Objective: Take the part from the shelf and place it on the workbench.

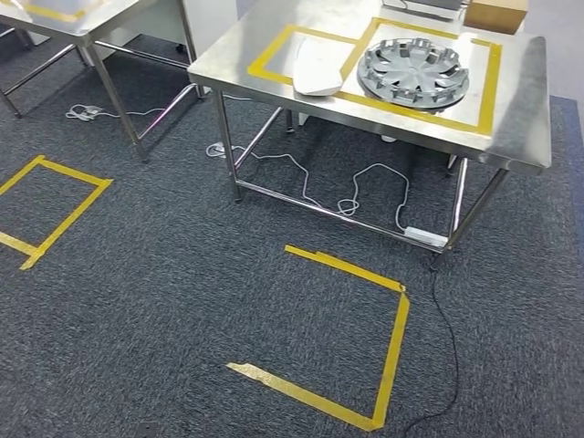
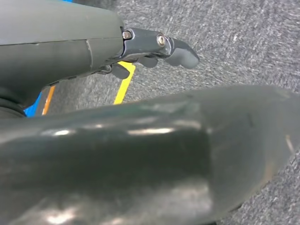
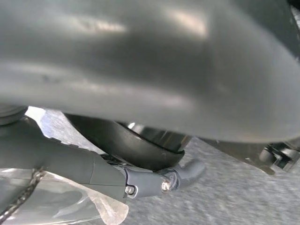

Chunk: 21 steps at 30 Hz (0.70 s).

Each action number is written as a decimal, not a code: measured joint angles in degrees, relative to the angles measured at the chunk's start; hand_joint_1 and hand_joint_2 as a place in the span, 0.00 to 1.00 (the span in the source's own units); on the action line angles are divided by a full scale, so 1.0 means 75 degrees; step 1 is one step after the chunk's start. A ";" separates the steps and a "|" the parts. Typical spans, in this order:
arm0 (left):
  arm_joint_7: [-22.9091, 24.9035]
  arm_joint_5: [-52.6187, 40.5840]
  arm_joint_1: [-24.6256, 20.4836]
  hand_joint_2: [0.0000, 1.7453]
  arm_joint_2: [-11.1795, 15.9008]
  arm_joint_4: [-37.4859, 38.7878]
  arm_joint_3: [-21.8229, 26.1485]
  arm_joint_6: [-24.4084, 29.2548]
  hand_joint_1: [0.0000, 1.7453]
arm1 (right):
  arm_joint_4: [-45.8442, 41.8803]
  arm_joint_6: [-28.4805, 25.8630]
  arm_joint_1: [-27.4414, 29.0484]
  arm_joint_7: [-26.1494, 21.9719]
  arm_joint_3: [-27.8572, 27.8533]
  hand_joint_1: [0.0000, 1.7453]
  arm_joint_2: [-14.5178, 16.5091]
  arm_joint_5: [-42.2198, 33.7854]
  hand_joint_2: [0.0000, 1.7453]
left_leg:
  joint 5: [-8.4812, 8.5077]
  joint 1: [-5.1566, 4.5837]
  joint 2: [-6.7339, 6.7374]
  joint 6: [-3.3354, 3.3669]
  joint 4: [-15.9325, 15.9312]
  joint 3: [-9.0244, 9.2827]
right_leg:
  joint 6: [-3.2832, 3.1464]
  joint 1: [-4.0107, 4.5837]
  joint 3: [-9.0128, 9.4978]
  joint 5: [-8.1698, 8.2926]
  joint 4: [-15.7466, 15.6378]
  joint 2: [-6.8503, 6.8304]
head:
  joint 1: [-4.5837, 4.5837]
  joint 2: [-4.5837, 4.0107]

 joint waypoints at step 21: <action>0.0008 0.0142 0.0025 0.00 -0.0083 0.0146 0.0147 0.0051 0.00 | 0.0004 0.0065 -0.0011 0.0079 0.0327 0.00 -0.0060 0.0414 0.00 | -0.0156 0.0042 0.0208 -0.0503 0.0872 -0.0396 | -0.0220 -0.0061 0.0657 0.0939 -0.1550 -0.0473 | -0.0100 0.0000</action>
